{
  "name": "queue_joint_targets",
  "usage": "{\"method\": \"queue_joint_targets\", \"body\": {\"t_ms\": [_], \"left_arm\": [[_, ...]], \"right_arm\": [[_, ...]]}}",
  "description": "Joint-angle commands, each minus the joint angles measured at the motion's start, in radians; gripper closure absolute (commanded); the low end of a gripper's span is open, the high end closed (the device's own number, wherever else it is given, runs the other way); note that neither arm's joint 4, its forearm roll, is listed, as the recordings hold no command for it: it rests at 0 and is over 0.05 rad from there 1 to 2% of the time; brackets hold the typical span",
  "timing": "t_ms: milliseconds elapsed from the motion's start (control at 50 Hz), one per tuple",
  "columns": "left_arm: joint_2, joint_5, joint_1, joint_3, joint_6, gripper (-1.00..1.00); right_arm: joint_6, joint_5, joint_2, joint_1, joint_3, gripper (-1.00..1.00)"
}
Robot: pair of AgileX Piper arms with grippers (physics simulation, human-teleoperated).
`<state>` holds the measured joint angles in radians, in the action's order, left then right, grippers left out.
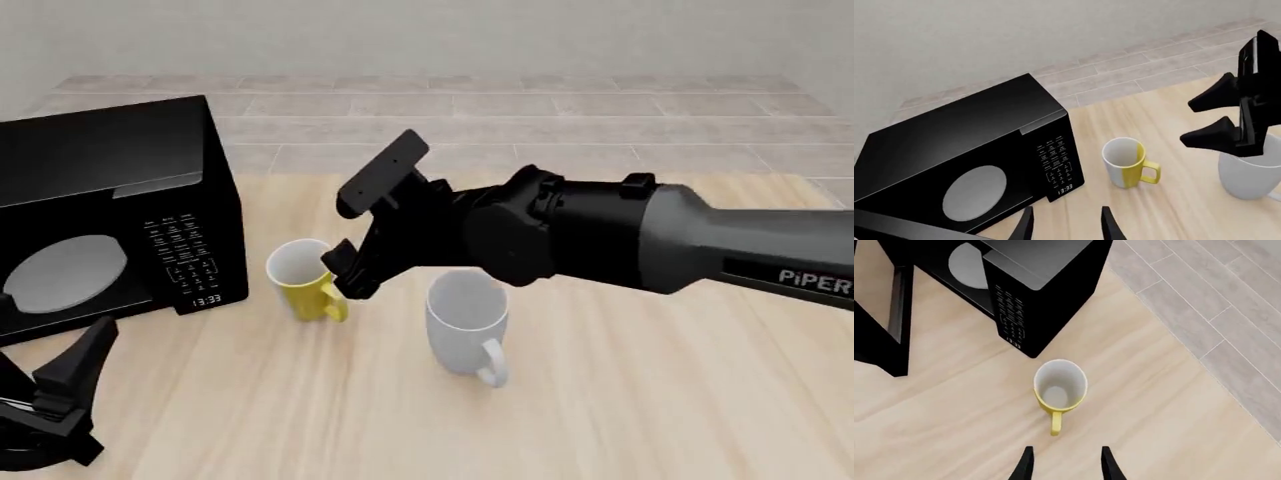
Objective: Put the yellow and white mug to the front of the white mug.
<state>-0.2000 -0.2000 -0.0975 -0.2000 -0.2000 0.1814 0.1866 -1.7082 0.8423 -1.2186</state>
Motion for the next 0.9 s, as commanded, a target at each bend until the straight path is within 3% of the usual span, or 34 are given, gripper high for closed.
{"method": "queue_joint_targets", "body": {"t_ms": [20,340,580,900], "left_arm": [[0.000,0.000,0.000,0.000,0.000,-1.00],[0.000,0.000,0.000,0.000,0.000,-1.00],[0.000,0.000,0.000,0.000,0.000,-1.00],[0.000,0.000,0.000,0.000,0.000,-1.00]], "right_arm": [[-0.008,0.018,-0.062,0.018,-0.058,-1.00],[-0.023,0.015,-0.158,0.013,-0.125,-1.00],[-0.088,-0.020,-0.232,0.032,-0.141,-1.00],[-0.123,-0.039,-0.302,0.022,-0.160,-1.00]]}}
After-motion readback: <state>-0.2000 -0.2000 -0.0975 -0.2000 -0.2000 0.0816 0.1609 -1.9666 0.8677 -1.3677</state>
